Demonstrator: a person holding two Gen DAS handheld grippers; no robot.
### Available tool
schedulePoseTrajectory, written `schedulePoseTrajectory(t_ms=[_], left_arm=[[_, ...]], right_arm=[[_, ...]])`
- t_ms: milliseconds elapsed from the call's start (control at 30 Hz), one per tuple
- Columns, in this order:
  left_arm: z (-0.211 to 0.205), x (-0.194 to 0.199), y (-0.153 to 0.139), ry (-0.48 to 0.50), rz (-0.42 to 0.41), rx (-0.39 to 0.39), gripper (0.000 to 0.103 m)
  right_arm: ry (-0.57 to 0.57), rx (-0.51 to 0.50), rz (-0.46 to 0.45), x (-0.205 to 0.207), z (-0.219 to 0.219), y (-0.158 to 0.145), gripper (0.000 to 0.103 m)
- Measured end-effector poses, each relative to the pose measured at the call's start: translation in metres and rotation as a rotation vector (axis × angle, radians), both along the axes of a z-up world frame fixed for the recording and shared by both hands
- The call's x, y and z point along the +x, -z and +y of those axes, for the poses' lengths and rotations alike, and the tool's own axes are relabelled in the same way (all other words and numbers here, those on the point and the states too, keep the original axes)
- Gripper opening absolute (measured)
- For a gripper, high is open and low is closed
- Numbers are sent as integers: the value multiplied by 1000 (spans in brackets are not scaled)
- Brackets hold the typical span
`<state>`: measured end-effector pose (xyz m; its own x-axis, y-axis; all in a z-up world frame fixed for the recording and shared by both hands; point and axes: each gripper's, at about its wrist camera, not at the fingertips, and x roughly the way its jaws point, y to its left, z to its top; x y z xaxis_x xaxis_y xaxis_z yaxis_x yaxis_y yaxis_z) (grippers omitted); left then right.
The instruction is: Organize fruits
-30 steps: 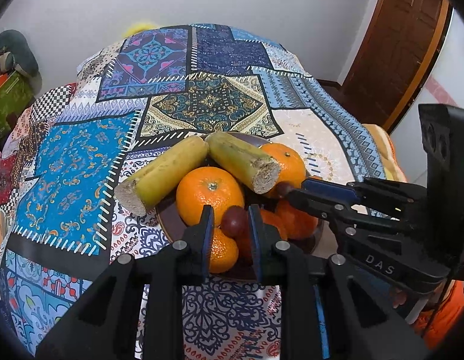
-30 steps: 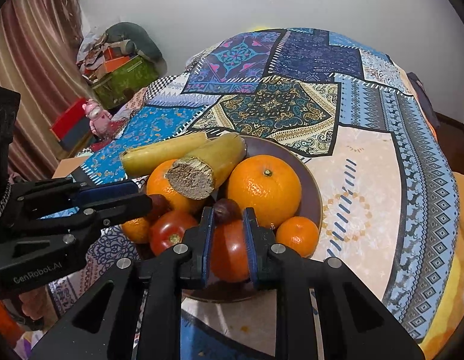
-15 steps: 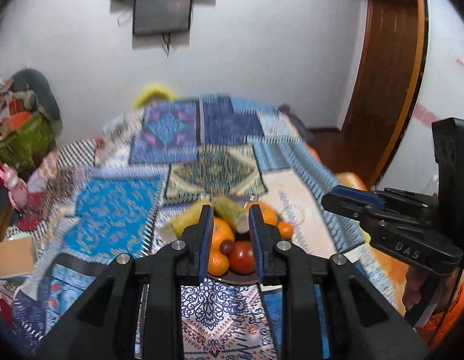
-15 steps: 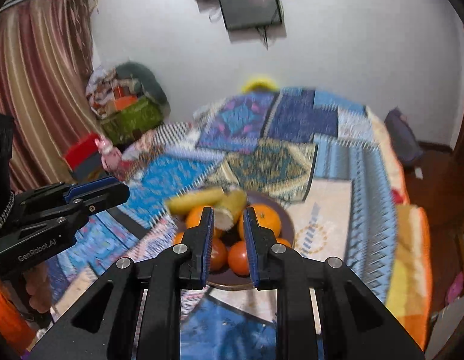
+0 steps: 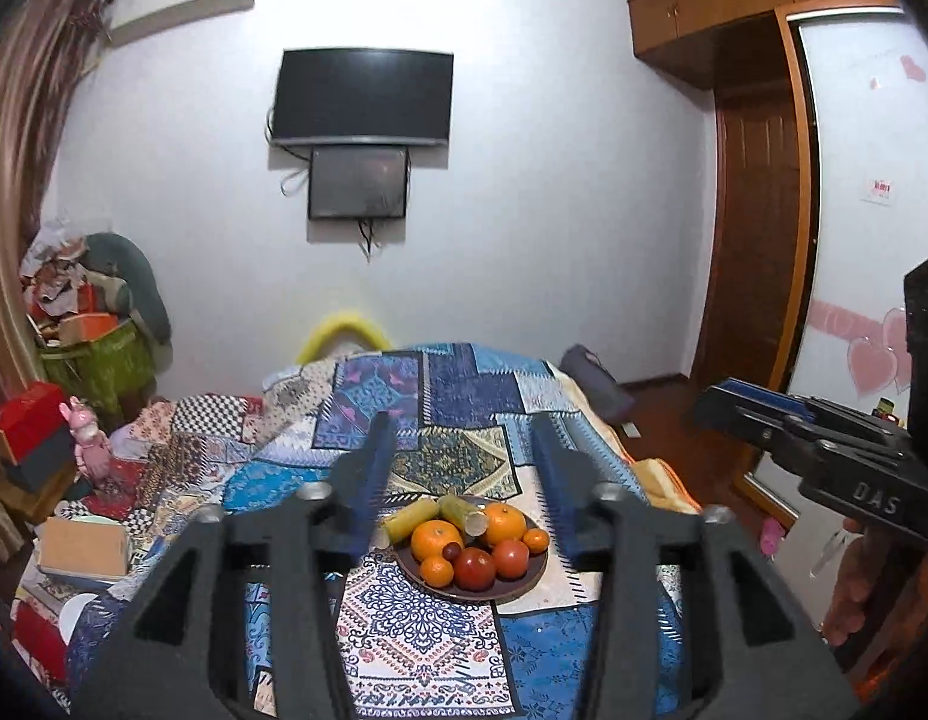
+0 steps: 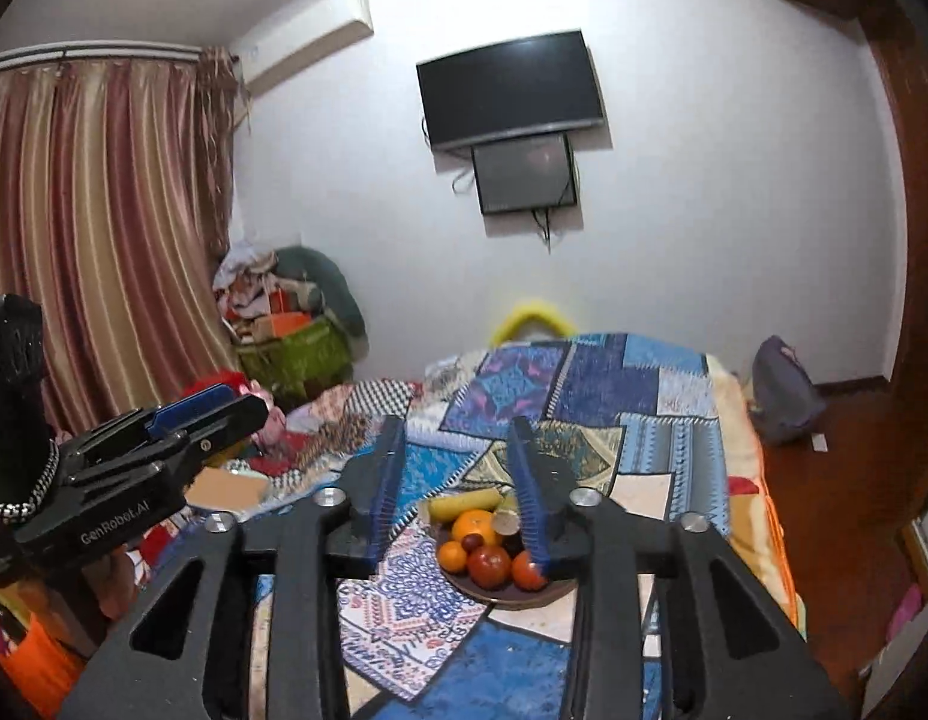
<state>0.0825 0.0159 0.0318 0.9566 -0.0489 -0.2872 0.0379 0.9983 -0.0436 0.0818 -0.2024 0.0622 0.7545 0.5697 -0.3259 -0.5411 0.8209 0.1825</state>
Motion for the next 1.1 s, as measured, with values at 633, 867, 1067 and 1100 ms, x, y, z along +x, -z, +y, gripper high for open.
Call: schedulePoseTrajectory(t_ms=[633,867,1067,1100], left_arm=[[3,-46,-1,-51,-72,-14,100],[5,-49,1,-64,-83,-16,103],[4,-50,1,-65,-88,-5,103],[4,-50,1,-64,-88,-4,103]], right_arm=[[152,-38,-111,-40,-1,1,103],[152,-40,-114,-45,-1,2,103],[152,-42,-115,-45,-1,2,103],[152,-43,-116,-46,-1,3,103]])
